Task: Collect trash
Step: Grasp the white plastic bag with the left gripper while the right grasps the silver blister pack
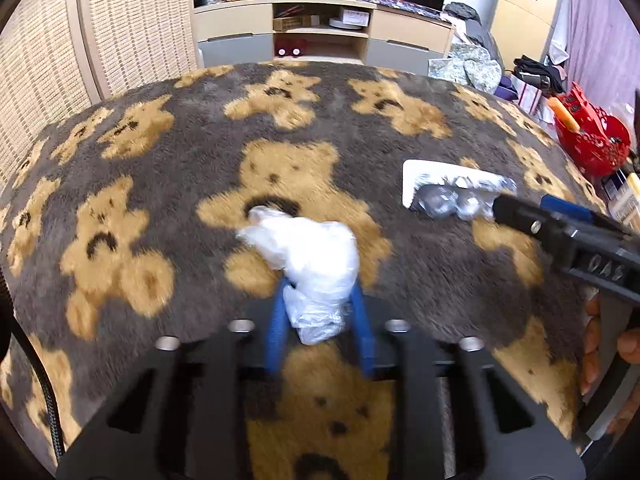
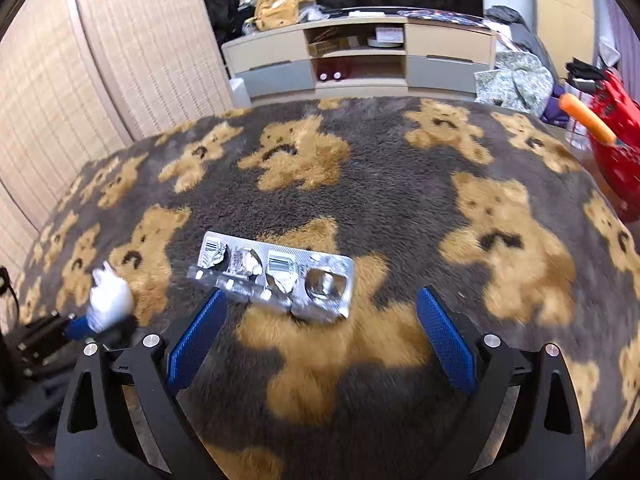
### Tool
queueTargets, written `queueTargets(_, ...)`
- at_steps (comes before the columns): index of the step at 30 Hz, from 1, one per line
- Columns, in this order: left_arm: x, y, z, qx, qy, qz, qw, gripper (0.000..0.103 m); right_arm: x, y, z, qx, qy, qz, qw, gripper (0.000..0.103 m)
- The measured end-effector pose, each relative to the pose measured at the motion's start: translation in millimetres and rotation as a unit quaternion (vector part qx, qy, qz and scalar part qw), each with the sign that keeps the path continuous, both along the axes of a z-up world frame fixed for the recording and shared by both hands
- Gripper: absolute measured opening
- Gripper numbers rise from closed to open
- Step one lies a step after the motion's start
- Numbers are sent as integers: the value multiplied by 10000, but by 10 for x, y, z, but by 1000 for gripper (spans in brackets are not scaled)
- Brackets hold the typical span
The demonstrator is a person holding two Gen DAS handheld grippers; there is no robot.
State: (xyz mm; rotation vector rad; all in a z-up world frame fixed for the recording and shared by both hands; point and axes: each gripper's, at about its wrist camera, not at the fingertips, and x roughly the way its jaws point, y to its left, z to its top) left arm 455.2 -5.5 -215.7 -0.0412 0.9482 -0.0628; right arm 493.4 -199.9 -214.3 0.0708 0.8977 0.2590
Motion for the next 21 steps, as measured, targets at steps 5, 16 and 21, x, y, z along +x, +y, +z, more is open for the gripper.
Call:
queueTargets(5,139,60,3,40,-23,-10,10000,19,129,149,-95,-117,48,217,9997,99)
queueTargets(16,218,81,8,66,-28,-87,9999,19,106,360,-86,86,120,684,9976,77)
queueTargets(21,80,113,31,133,-13,-146,9998,19,4,427,-66,-144,142,674,9975,59)
